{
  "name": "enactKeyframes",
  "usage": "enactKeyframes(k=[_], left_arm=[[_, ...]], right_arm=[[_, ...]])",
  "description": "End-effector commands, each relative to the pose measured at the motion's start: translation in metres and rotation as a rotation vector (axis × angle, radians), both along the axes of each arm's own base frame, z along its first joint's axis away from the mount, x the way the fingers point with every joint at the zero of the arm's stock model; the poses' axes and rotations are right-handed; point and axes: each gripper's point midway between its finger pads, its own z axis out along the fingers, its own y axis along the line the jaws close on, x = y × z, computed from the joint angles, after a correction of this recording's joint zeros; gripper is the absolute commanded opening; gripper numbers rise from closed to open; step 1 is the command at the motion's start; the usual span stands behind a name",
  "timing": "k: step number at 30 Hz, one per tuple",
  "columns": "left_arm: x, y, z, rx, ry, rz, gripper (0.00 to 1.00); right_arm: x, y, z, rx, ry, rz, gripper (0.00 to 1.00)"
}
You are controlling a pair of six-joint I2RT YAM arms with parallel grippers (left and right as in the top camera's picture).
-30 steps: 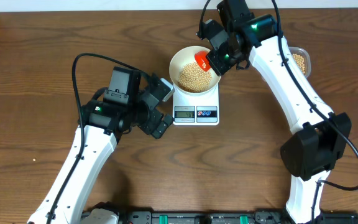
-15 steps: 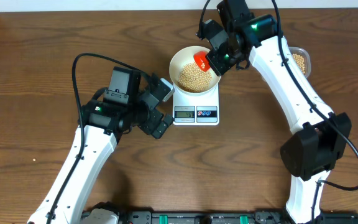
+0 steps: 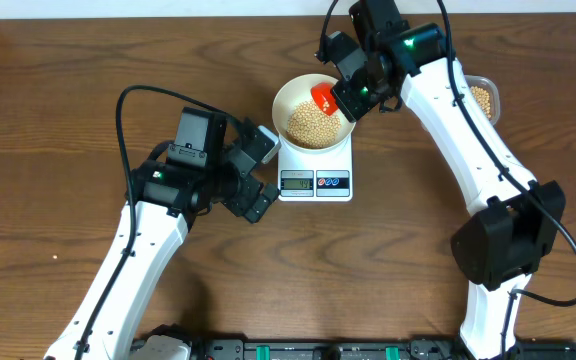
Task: Scoop item into bowl and weigh 50g on scale
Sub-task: 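Hold the tilted red scoop over the white bowl with the right gripper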
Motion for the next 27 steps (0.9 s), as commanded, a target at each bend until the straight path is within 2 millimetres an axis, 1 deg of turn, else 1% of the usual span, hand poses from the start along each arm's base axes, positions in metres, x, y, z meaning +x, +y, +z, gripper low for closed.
enactKeyframes(k=[1,3,27], left_arm=[[0.0023,0.0004,0.0018,0.004,-0.004,0.010,0.95],[0.0024,0.0004,0.0020,0.004,-0.005,0.010,0.95],[0.0022,0.0004,0.0018,0.004,-0.004,0.010,0.95]], right_arm=[[-0.0014,0.0029,0.0224,0.006,-0.060,0.035,0.01],[-0.0001,0.0005,0.0219,-0.008,-0.066,0.028,0.01],[0.0003,-0.0001,0.0219,-0.007,-0.065,0.026,0.01]])
